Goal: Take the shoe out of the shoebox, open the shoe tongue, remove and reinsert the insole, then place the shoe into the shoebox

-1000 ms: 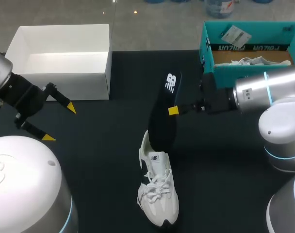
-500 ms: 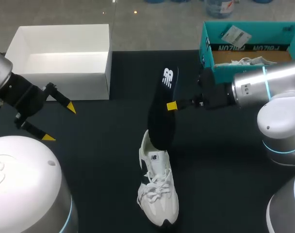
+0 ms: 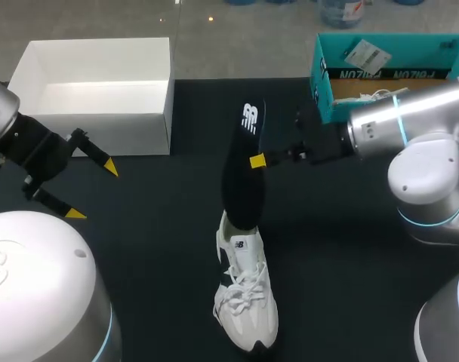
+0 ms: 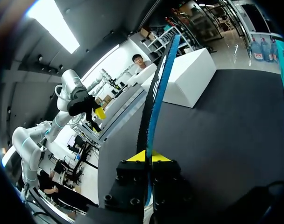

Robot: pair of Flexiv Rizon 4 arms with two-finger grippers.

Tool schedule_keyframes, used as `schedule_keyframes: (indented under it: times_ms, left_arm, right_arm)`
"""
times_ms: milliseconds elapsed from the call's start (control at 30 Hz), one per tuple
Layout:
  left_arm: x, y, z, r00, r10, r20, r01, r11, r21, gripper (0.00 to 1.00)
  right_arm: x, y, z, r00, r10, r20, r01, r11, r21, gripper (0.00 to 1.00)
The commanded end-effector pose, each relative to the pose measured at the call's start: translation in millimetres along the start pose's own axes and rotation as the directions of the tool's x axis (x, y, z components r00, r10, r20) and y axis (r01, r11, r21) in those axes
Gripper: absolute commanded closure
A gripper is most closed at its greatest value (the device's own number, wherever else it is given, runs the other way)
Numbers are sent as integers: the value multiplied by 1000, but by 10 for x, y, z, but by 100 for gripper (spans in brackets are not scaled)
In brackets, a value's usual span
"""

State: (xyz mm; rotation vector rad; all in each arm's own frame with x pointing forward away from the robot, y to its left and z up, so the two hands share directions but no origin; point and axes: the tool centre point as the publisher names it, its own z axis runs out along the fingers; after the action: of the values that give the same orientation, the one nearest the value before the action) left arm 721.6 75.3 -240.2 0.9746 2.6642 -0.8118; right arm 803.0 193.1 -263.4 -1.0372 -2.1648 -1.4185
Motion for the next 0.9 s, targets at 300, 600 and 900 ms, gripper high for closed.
schedule_keyframes:
  times_ms: [300,600,900]
  left_arm:
    - [3,-7,0,1000,0,-2,0,1000,-3,0]
    - [3,-7,0,1000,0,-2,0,1000,-3,0]
    - [3,-7,0,1000,0,-2,0,1000,-3,0]
  right_arm:
    - [88,-140,51,1000,7,20,-7,1000,-3,100]
    - [135,-332,144,999,33,20,-33,999,15,100]
    - [171,-461,164,998,32,52,-33,999,20,100]
